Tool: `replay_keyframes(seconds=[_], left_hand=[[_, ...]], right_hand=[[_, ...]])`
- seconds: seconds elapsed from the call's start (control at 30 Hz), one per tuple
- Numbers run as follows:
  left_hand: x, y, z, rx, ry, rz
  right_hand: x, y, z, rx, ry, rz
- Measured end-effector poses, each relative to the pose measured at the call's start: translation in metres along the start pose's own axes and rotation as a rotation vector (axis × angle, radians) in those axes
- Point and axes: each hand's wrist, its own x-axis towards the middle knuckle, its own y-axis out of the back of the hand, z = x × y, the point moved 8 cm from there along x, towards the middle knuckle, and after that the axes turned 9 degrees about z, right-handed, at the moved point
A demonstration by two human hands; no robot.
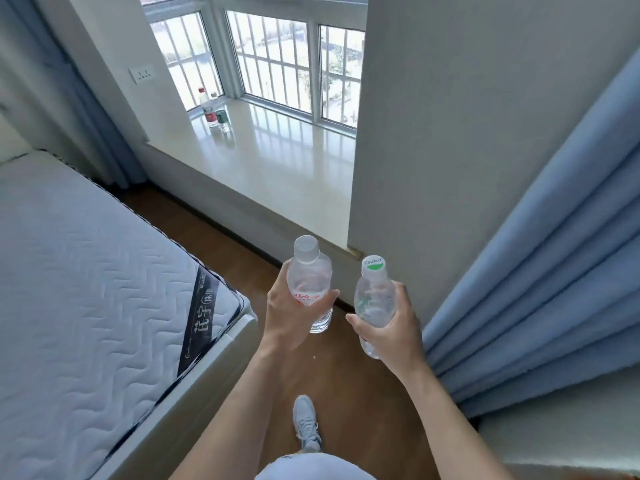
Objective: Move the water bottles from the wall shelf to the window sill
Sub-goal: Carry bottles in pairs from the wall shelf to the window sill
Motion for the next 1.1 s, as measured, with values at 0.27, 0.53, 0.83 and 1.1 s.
replay_keyframes(seconds=[0.27,0.53,0.83,1.1], left_hand=[[0.147,0.022,-0.026,-0.013,-0.014,0.070],[0.255,0.059,-0.063,0.049,0.007,0.150],[0.338,0.091,-0.098,0.111,0.057,0.302],[0.443,0.107,-0.118,0.145,0.099,0.486]], right_hand=[[0.117,-0.113,-0.040,-0.032,0.047,-0.054],[0.189,-0.221,-0.063,0.005,0.028,-0.131],[0.254,-0.324,-0.083,0.014,0.040,-0.313],[0.353,-0.417,-0.115,0.073,0.130,-0.478]])
